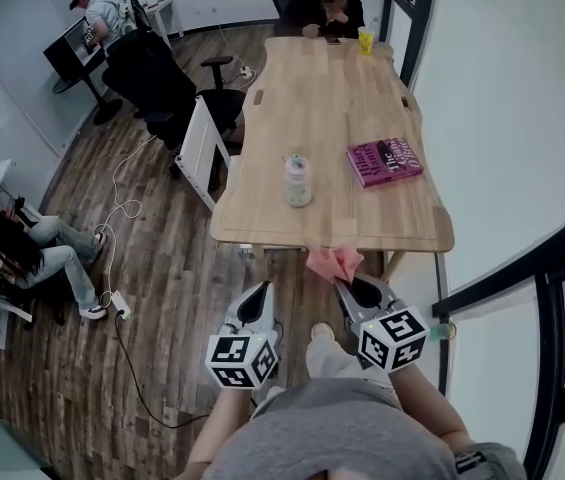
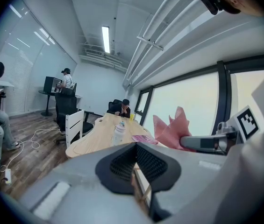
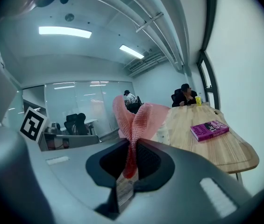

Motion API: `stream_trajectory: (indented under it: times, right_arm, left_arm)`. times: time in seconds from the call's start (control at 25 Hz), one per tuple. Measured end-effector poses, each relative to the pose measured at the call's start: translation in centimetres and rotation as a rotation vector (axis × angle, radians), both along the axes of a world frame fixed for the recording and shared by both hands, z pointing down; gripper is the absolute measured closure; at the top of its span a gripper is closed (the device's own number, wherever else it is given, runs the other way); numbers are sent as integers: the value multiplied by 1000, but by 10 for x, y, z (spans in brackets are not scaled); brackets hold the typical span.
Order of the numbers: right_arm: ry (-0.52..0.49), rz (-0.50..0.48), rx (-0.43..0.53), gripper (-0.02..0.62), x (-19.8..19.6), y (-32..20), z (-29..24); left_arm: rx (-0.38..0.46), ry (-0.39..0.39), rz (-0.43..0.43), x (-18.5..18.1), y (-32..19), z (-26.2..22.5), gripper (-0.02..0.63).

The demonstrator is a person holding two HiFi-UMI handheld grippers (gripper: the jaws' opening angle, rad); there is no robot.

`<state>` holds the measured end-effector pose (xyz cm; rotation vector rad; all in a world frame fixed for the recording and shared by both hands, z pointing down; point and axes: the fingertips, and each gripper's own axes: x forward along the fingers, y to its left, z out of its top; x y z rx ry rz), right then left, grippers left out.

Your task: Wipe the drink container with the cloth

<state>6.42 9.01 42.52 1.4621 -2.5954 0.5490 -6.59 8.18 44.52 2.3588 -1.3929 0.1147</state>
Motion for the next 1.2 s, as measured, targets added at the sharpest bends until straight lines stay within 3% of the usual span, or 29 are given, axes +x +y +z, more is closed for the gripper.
stream_trajectory:
  times: [0.52, 1.2]
  right_arm:
    - [-2, -74, 0, 569, 25, -110, -7]
    - [4, -189, -17, 569, 38, -221, 4]
  left_arm:
    - [-5, 6, -82, 22, -98, -8, 603]
    - [-26, 1, -201, 31, -177, 5, 603]
